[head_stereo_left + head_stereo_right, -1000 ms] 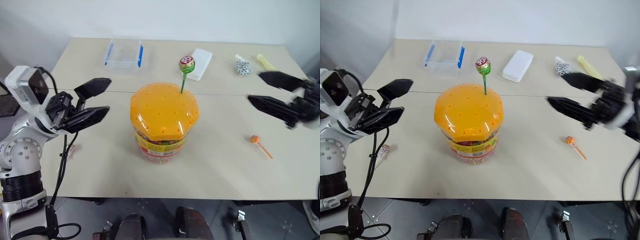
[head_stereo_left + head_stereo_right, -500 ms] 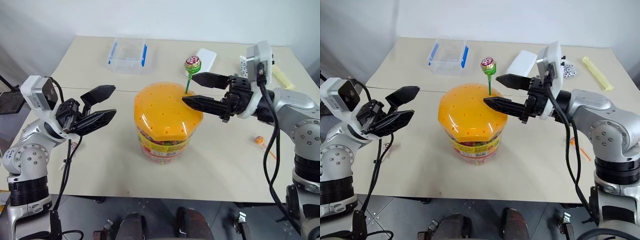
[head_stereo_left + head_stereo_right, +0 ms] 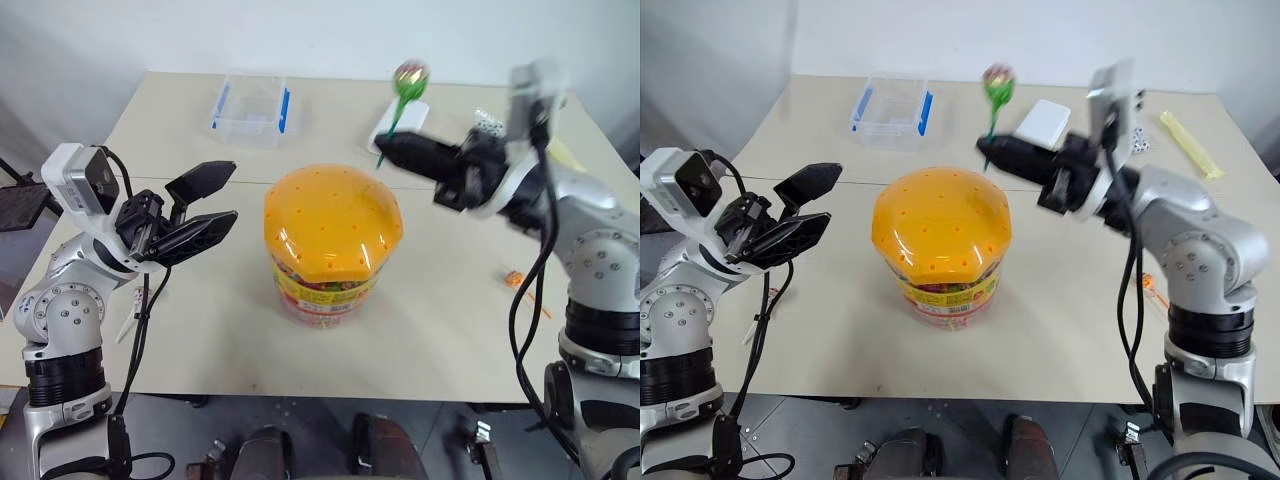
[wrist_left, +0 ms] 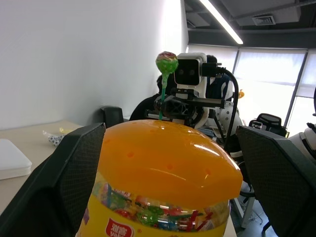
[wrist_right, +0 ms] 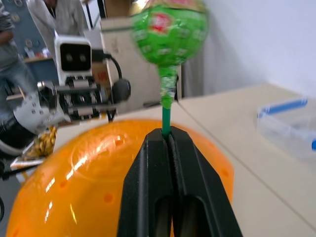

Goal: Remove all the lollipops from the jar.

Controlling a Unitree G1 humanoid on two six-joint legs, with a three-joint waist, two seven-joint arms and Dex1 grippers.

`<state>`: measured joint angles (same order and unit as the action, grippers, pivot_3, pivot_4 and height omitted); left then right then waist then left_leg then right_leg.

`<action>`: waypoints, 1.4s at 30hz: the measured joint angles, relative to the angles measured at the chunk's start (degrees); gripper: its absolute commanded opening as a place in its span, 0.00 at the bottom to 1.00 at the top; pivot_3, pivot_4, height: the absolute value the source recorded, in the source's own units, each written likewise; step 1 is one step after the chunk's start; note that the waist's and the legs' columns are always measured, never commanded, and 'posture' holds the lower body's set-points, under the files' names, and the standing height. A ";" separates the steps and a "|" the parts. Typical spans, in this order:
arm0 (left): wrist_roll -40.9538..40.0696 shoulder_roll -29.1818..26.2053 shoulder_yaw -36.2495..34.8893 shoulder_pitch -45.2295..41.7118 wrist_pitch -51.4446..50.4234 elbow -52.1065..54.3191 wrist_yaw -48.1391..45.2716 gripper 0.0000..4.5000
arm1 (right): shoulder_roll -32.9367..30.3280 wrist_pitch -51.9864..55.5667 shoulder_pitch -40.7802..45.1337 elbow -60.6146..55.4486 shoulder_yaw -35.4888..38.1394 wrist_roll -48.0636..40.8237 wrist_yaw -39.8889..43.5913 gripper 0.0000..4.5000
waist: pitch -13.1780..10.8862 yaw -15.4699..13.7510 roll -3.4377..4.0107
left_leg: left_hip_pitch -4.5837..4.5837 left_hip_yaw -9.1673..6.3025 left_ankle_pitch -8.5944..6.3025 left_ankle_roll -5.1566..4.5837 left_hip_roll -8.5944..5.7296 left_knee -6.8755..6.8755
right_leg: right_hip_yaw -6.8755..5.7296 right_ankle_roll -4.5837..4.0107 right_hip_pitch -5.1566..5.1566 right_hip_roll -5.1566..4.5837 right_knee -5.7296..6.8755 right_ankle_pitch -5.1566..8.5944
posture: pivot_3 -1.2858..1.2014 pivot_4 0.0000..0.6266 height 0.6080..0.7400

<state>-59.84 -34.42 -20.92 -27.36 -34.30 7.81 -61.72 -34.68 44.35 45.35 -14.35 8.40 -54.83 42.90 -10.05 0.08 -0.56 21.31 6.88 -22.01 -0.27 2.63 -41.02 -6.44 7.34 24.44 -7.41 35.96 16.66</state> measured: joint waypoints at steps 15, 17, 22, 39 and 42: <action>13.54 -11.89 8.45 2.51 9.83 1.30 -18.77 1.00 | -38.75 15.90 -27.45 12.15 11.19 11.76 0.88 0.01 | -0.01 -0.08 0.07 | -0.06 0.33 0.00 -0.02 0.03 0.15 | 0.13 -0.01 0.03 0.00 -0.27 0.01 | 0.52 0.24 1.00; 14.51 -11.87 8.60 2.54 10.87 0.30 -19.55 1.00 | -38.70 16.36 -31.77 10.96 10.72 14.21 -0.15 0.01 | -0.01 0.13 0.07 | -0.07 0.36 0.00 -0.02 0.06 0.11 | 0.16 -0.01 0.04 0.01 -0.25 0.01 | 0.52 0.24 1.00; 15.20 -11.88 8.46 4.12 11.31 -0.26 -20.10 1.00 | -32.29 15.70 -38.44 8.04 6.93 20.64 -5.63 0.05 | -0.06 -0.03 0.14 | -0.03 0.35 -0.01 -0.01 0.04 0.07 | 0.17 -0.01 0.05 -0.01 -0.24 0.01 | 0.52 0.24 1.00; 27.12 -13.18 9.04 4.38 16.83 -10.51 -12.34 1.00 | -25.09 -12.86 -43.63 6.37 22.41 22.05 13.91 1.00 | -0.09 -0.61 0.24 | -0.08 0.31 -0.01 -0.01 0.07 0.09 | 0.13 0.00 0.00 0.08 -0.27 0.01 | 0.52 0.24 1.00; 29.76 -13.13 9.00 5.27 19.35 -10.84 -10.17 1.00 | -18.31 -18.26 -41.65 1.81 23.29 16.73 18.46 1.00 | -0.10 -0.57 0.22 | -0.08 0.33 -0.01 -0.01 0.05 0.10 | 0.14 0.00 0.00 0.07 -0.28 0.01 | 0.52 0.24 1.00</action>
<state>-30.08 -47.55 -11.93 -22.08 -14.95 -3.02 -71.88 -52.99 26.09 3.69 -12.54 31.69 -38.10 61.36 -10.16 -0.50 -0.34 21.23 7.21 -22.03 -0.28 2.68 -40.92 -6.30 7.34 24.44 -7.33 35.68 16.67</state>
